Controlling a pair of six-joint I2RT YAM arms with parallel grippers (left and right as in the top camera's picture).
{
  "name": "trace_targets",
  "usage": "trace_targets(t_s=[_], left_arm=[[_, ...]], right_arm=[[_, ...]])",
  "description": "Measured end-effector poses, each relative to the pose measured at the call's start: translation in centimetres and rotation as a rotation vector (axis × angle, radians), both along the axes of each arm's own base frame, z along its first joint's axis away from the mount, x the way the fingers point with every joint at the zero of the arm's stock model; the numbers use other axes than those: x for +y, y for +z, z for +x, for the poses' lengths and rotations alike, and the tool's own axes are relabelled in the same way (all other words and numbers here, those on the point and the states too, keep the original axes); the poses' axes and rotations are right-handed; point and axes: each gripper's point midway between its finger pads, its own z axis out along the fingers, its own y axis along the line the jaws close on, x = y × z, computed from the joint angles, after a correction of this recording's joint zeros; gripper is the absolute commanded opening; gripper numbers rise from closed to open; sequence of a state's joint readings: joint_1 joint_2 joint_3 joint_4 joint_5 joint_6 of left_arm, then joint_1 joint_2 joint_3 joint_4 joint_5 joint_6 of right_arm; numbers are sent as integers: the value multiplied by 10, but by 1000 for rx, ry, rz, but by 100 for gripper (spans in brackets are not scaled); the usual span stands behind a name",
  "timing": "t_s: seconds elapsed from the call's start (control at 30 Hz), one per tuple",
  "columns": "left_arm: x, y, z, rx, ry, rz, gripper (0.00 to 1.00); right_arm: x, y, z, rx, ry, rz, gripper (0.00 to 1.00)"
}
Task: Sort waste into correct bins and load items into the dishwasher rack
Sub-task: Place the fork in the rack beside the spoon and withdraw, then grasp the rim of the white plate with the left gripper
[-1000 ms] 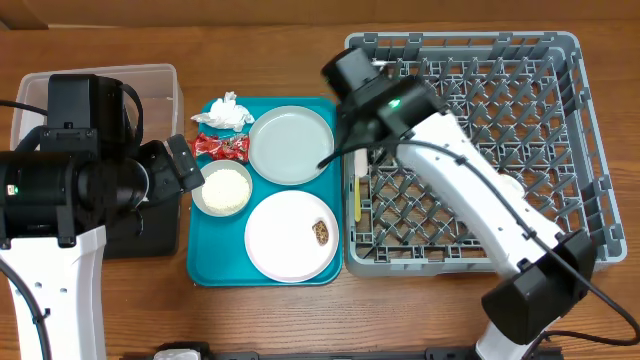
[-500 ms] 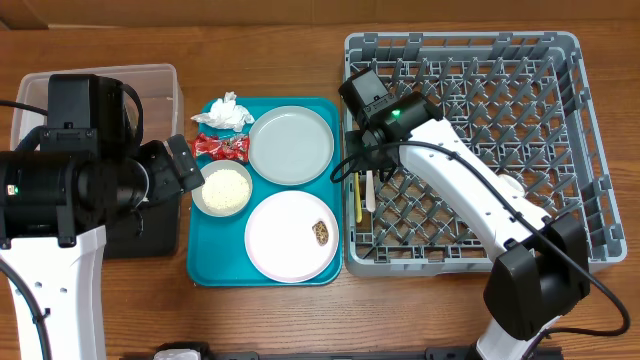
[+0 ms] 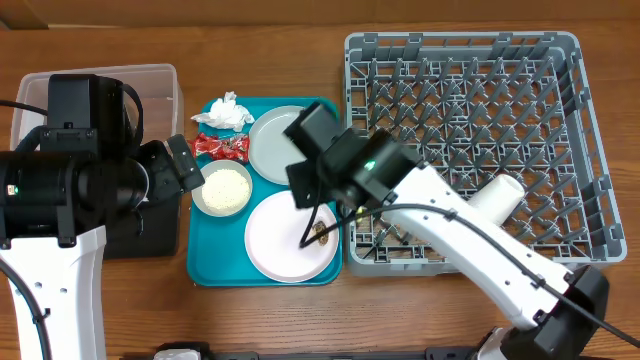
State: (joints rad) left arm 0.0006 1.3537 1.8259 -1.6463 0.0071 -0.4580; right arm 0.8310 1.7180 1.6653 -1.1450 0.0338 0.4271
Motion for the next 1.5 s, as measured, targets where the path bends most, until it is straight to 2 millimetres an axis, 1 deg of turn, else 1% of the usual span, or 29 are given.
trace_targets(t_s=[0.03,0.13,0.23,0.27,0.3,0.37,0.4,0.43,0.53,0.57,0.6,0.63,0.7,0.77,0.87,0.9,0.97,1.0,1.03,1.07,1.1,1.13,1.17,1.23,1.27,1.33,1.37,1.43,1.5], left_arm=[[0,0,0,0,0,0,100],[0,0,0,0,0,0,100],[0,0,0,0,0,0,100],[0,0,0,-1,0,0,100],[0,0,0,-2,0,-2,100],[-6,2,3,-15,8,-39,100],[-9,2,5,-21,12,-63,100],[-12,4,8,-35,13,-85,100],[-20,9,17,-73,13,-135,100],[-23,10,17,-73,9,-152,100],[-25,10,17,-75,6,-163,100],[-27,11,18,-79,-1,-176,100],[-30,10,16,-68,-20,-186,100],[-32,1,4,-2,-28,-171,100],[-35,-18,-12,101,-62,-114,100],[-37,-27,-17,137,-78,-94,100],[-44,-50,-20,197,-116,-61,99],[-49,-66,-22,232,-139,-50,99],[-54,-80,-24,259,-160,-38,93],[-59,-98,-26,291,-179,-26,83],[-62,-110,-28,312,-194,-16,73],[-65,-125,-30,337,-211,-6,70],[-67,-141,-32,355,-224,5,71],[-69,-165,-35,389,-238,22,85],[-69,-177,-37,401,-236,27,87],[-67,-197,-40,429,-227,36,87],[-66,-204,-43,442,-223,38,84],[-66,-218,-42,444,-214,38,72],[-67,-232,-37,423,-205,35,68]], right_arm=[[2,-1,-3,-1,6,-6,78],[4,-2,-6,-7,-7,-13,84],[0,0,-2,-13,-49,-12,88],[-2,2,-1,-18,-66,-9,88],[-4,4,0,-20,-73,-7,96],[-16,17,3,-51,-120,3,100],[-27,29,4,-75,-154,9,100],[-34,36,3,-89,-168,10,100],[-77,77,0,-171,-278,43,100],[-99,99,-2,-219,-332,79,100],[-108,109,-3,-240,-355,98,100],[-126,127,-7,-283,-400,134,100],[-155,157,-17,-358,-463,198,100],[-179,182,-32,-427,-510,262,100],[-207,209,-52,-509,-562,341,100],[-214,214,-57,-526,-573,356,100],[-226,223,-68,-560,-593,385,100],[-230,227,-73,-573,-601,396,100],[-232,228,-76,-579,-603,403,100],[-234,228,-78,-578,-603,402,100],[-234,227,-79,-573,-603,397,100],[-234,224,-80,-564,-602,387,100],[-235,220,-79,-551,-602,371,100],[-234,208,-78,-510,-601,324,100],[-233,202,-77,-492,-600,302,100],[-231,191,-72,-453,-599,257,100],[-228,186,-69,-433,-598,235,100],[-224,177,-62,-403,-597,200,100],[-220,169,-55,-379,-595,174,100]])
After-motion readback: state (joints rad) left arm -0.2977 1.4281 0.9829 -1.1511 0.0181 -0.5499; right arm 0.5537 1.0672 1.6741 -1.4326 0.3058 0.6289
